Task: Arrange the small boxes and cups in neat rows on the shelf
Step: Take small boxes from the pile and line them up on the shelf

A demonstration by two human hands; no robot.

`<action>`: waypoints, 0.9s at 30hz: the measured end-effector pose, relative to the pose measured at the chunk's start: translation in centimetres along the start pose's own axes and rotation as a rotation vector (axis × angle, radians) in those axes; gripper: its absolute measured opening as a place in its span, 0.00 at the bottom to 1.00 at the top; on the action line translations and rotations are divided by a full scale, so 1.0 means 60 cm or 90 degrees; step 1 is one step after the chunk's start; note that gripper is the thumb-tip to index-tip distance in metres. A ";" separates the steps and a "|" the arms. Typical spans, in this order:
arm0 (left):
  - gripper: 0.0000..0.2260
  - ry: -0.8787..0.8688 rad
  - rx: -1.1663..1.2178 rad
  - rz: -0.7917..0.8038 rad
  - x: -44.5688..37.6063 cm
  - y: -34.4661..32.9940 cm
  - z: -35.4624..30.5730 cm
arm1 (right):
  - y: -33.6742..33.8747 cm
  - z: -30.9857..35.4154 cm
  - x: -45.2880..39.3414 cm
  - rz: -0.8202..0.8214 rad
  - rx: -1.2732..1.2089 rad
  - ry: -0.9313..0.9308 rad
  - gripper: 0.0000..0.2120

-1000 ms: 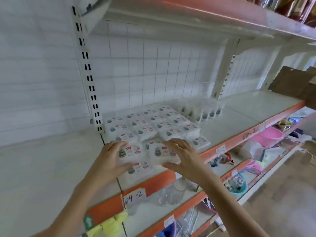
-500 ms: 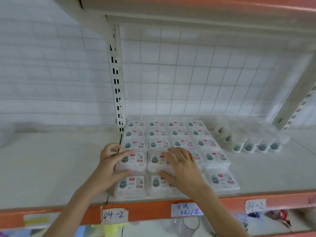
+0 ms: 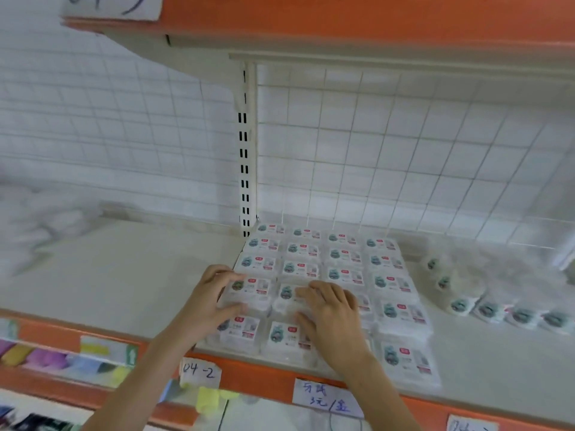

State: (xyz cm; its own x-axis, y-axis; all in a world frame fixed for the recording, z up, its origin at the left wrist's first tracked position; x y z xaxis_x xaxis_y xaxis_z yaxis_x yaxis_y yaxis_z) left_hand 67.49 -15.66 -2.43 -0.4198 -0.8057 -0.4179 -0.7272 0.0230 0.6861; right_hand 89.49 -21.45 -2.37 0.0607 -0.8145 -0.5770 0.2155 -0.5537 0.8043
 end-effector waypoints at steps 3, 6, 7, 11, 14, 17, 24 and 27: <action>0.20 0.011 -0.017 0.007 0.000 -0.002 -0.002 | -0.001 0.004 -0.001 0.006 0.008 -0.010 0.20; 0.21 0.017 -0.038 0.028 -0.003 -0.002 -0.007 | 0.001 0.006 0.001 0.009 0.023 -0.024 0.20; 0.21 0.021 -0.040 0.037 -0.004 -0.002 -0.009 | 0.002 0.007 0.001 0.011 0.025 -0.026 0.19; 0.21 0.051 -0.027 0.065 -0.003 -0.004 -0.012 | 0.007 0.014 0.004 0.045 0.032 -0.044 0.14; 0.23 0.098 -0.004 0.086 -0.006 -0.003 -0.015 | 0.008 0.016 0.002 0.098 0.044 -0.051 0.16; 0.26 0.110 -0.033 0.129 -0.010 0.001 -0.024 | 0.019 0.014 -0.007 0.200 0.022 -0.057 0.21; 0.24 0.035 -0.282 0.000 0.061 0.078 -0.059 | 0.061 0.094 -0.015 0.131 -0.097 0.058 0.20; 0.23 0.049 -0.292 -0.079 0.140 0.120 -0.061 | 0.066 0.156 -0.002 0.156 -0.216 0.110 0.20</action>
State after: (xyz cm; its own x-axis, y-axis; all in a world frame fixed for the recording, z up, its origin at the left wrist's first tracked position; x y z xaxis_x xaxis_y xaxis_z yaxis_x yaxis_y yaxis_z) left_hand 60.72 -24.43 1.15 -0.2911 -0.8273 -0.4805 -0.4470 -0.3264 0.8328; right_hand 81.19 -25.20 2.21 0.3052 -0.8579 -0.4133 0.4802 -0.2362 0.8448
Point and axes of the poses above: each hand's wrist, its own x-axis away from the middle knuckle, its own y-axis out of the back of the hand, z = x × y, the point moved 3 cm from there along -x, towards the middle knuckle, and after that the axes turned 6 degrees about -y, right-handed, at the moved point
